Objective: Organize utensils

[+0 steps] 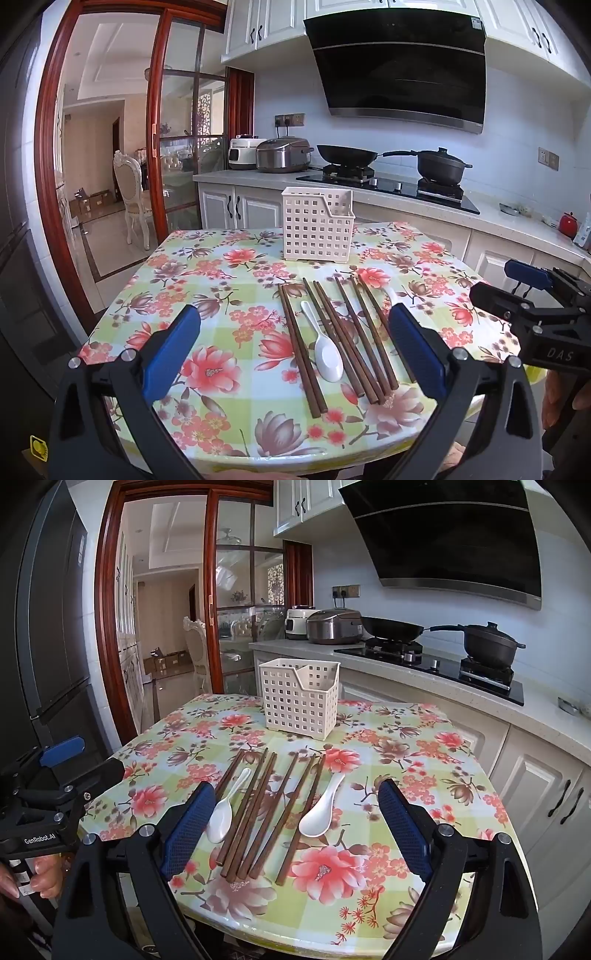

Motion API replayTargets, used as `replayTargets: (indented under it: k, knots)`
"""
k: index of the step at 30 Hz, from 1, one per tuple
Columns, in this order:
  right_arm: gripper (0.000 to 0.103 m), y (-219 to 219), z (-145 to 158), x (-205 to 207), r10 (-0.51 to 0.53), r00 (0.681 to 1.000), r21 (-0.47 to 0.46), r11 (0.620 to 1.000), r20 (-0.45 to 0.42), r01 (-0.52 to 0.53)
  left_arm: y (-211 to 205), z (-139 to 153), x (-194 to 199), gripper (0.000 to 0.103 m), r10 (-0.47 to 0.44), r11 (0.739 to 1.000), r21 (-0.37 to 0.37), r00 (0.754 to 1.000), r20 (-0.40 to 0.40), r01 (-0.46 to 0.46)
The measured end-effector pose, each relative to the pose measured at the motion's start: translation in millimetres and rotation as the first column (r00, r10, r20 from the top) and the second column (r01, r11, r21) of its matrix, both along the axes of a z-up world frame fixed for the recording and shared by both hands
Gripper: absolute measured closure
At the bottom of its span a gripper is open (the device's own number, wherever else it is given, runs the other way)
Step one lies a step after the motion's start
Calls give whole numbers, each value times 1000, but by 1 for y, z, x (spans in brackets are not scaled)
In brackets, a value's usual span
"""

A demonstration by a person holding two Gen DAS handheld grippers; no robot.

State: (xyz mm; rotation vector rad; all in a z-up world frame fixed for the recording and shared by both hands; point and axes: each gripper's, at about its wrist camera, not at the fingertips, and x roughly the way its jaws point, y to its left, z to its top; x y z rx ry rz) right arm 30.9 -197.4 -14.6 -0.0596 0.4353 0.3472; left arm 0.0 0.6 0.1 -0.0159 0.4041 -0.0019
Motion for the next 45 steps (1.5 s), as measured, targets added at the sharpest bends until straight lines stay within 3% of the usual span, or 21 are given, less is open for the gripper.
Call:
replayTargets:
  k: [26,45]
  knots:
    - [18,5,6,-5,9,1000,5,1000,5,-9,0,6,-4,4,0,1000,-11,1000,17,1]
    - [18,1,10,-16,30,997,28,999,65,-32,-2,9,-10,4,-15,1000,-7,998,58,15]
